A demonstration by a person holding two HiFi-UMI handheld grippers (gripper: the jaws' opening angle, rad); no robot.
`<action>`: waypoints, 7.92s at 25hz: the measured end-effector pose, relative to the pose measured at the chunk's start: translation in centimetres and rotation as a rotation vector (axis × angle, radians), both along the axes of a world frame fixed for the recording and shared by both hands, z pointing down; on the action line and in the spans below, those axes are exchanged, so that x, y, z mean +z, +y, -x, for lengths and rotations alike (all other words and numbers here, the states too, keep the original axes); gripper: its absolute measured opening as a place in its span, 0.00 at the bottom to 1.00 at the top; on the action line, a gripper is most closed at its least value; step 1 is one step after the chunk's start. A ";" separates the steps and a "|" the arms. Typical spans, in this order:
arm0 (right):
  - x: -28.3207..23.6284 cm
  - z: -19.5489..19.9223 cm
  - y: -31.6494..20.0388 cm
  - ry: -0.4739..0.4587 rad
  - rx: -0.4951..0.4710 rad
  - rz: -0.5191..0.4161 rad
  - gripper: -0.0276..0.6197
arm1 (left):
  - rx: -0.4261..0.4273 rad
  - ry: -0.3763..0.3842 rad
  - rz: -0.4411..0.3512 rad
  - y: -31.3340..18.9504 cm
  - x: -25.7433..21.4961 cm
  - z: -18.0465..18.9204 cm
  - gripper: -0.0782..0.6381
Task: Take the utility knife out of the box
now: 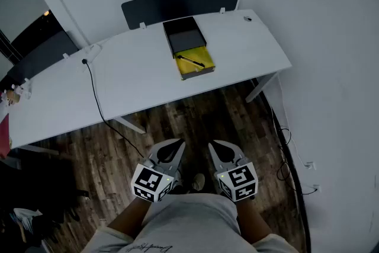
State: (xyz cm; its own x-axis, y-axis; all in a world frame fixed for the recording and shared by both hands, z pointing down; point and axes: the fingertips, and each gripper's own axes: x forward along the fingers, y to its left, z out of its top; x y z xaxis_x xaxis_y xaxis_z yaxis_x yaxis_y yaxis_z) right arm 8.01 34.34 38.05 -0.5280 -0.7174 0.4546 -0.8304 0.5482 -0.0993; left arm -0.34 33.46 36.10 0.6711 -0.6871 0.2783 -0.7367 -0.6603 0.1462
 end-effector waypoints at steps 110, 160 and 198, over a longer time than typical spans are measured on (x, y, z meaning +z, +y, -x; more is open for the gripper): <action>5.7 0.0 -44.7 0.074 -0.155 0.120 0.07 | -0.094 -0.024 0.117 -44.1 6.0 2.4 0.11; 22.4 3.2 -45.8 0.529 -0.474 0.375 0.28 | -0.125 -0.017 0.282 -44.5 15.8 4.9 0.11; 25.2 4.2 -46.1 0.619 -0.524 0.458 0.24 | -0.150 -0.007 0.325 -44.1 17.6 7.0 0.11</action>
State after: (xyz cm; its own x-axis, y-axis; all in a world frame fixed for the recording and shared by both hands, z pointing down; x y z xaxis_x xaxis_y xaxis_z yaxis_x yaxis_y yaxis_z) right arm 3.82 -11.75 63.26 -0.3028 -0.1371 0.9431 -0.4653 0.8849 -0.0208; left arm -7.30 -10.65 53.68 0.5665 -0.6530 0.5027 -0.8238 -0.4641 0.3255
